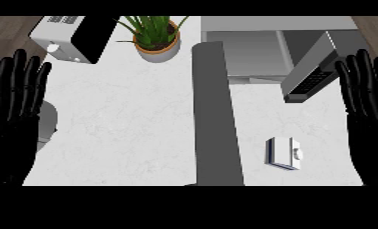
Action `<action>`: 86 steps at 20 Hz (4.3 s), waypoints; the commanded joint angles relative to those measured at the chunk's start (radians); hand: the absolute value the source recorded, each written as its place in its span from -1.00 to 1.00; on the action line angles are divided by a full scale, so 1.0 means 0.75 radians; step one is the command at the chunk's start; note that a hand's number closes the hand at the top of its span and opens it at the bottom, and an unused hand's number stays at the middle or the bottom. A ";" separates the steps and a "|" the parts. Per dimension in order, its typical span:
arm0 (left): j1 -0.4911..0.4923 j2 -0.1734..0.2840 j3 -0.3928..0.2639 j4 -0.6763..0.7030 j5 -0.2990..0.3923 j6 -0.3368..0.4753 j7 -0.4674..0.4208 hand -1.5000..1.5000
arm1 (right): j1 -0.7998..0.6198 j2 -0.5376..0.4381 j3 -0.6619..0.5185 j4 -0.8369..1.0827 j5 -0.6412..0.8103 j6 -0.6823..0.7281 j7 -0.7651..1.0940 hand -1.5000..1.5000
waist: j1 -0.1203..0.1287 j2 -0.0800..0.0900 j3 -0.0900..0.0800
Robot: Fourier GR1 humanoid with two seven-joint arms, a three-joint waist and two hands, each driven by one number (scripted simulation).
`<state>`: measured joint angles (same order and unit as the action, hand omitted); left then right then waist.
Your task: Pick up the milk, place it into the microwave and close the microwave
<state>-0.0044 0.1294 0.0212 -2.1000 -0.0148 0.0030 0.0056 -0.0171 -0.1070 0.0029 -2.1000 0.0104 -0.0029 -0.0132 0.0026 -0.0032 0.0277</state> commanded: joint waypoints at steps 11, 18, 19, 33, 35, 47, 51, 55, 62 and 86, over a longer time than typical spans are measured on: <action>0.121 -0.114 -0.003 0.003 0.175 -0.005 0.080 -1.00 | 0.323 0.142 0.558 -0.185 -0.041 -0.018 0.077 -1.00 | -0.004 0.001 -0.037; 0.222 -0.116 0.021 -0.032 0.212 -0.077 -0.004 -1.00 | 0.402 0.124 0.653 -0.266 0.096 -0.117 0.078 -1.00 | -0.004 0.003 -0.037; 0.319 -0.087 0.062 -0.077 0.293 -0.136 -0.008 -1.00 | 0.468 0.122 0.683 -0.287 0.149 -0.142 0.015 -1.00 | -0.003 0.001 -0.037; 0.429 -0.107 0.112 -0.090 0.298 -0.211 -0.087 -1.00 | 0.407 0.114 0.451 0.004 0.084 -0.257 -0.082 -1.00 | 0.000 0.004 -0.037; 0.505 -0.112 0.115 -0.089 0.322 -0.278 -0.163 -1.00 | 0.451 0.087 0.395 0.040 0.019 -0.233 -0.163 -1.00 | 0.001 0.003 -0.037; 0.649 -0.094 0.176 -0.212 0.422 -0.370 -0.131 -1.00 | 0.470 0.054 0.160 0.469 -0.106 -0.153 -0.513 -1.00 | 0.004 0.003 -0.037; 0.567 -0.155 0.115 -0.075 0.290 -0.351 -0.209 -1.00 | 0.519 0.041 0.128 0.543 -0.123 -0.108 -0.620 -1.00 | -0.002 0.003 -0.037; 0.636 -0.137 0.167 -0.045 0.327 -0.416 -0.303 -1.00 | 0.561 -0.002 0.108 0.592 -0.149 -0.019 -0.692 -1.00 | -0.002 0.003 -0.037; 0.587 -0.162 0.133 -0.113 0.307 -0.391 -0.178 -1.00 | 0.397 -0.011 0.040 0.819 -0.096 0.002 -0.781 -1.00 | -0.001 0.004 -0.037; 0.613 -0.172 0.094 -0.191 0.330 -0.360 -0.107 -1.00 | -0.075 -0.089 -0.264 1.900 -0.033 -0.048 -1.264 -1.00 | 0.007 0.006 -0.036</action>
<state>0.4764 0.0042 0.1216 -2.2408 0.2420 -0.2882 -0.1132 -0.0016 -0.1469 -0.1624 -0.8568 -0.0134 -0.0782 -0.8732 0.0070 0.0005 0.0005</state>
